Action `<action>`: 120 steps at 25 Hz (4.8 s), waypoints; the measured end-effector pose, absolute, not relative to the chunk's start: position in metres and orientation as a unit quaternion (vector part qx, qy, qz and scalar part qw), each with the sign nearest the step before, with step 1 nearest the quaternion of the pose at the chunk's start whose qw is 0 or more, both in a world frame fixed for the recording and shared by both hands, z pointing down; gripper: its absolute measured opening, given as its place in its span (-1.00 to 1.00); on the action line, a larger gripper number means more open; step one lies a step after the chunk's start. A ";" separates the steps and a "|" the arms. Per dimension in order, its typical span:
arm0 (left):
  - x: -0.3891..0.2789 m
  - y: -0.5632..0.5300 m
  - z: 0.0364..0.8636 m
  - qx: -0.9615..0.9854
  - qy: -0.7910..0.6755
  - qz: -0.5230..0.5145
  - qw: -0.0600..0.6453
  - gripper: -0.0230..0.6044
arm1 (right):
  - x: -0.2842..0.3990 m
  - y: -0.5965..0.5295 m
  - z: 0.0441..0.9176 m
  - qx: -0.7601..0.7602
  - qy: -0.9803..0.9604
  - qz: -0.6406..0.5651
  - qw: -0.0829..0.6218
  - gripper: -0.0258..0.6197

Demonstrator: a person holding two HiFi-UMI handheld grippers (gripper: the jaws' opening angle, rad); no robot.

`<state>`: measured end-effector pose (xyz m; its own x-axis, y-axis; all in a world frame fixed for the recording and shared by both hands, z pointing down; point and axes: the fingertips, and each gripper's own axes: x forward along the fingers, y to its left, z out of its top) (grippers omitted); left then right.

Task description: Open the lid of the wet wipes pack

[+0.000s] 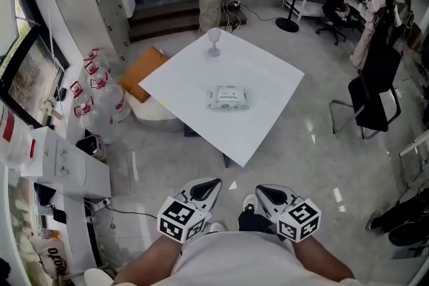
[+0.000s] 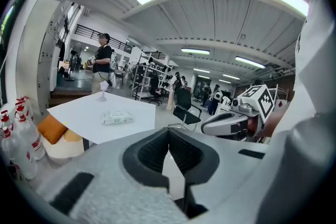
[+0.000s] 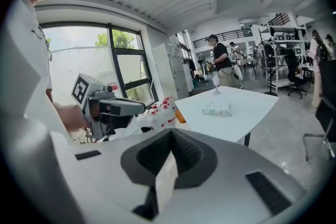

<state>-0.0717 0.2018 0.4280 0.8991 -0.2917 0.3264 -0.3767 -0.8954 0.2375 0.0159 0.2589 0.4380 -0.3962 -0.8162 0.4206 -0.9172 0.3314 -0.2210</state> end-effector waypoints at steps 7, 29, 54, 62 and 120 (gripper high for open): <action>-0.055 0.164 0.427 0.960 -0.189 0.140 0.150 -0.93 | 0.036 0.215 0.435 0.529 -0.815 0.209 0.112 -0.90; 0.079 0.007 0.435 0.926 -0.295 0.181 0.154 -0.93 | 0.174 0.022 0.445 0.416 -0.880 0.189 0.129 -0.90; 0.050 -0.057 0.453 0.945 -0.213 0.207 0.140 -0.93 | 0.138 -0.045 0.449 0.488 -0.844 0.160 0.154 -0.90; 0.030 -0.068 0.448 0.946 -0.213 0.202 0.135 -0.93 | 0.127 -0.049 0.446 0.496 -0.839 0.148 0.166 -0.90; -0.055 -0.067 0.488 0.897 -0.327 0.207 0.215 -0.93 | 0.101 -0.166 0.634 0.321 -0.793 -0.021 0.517 -0.70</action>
<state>-0.0547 -0.0674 0.4884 0.7009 -0.4969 0.5117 -0.6750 -0.6939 0.2508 0.1013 -0.1661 0.6337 -0.2598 -0.5312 0.8064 -0.4882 0.7928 0.3649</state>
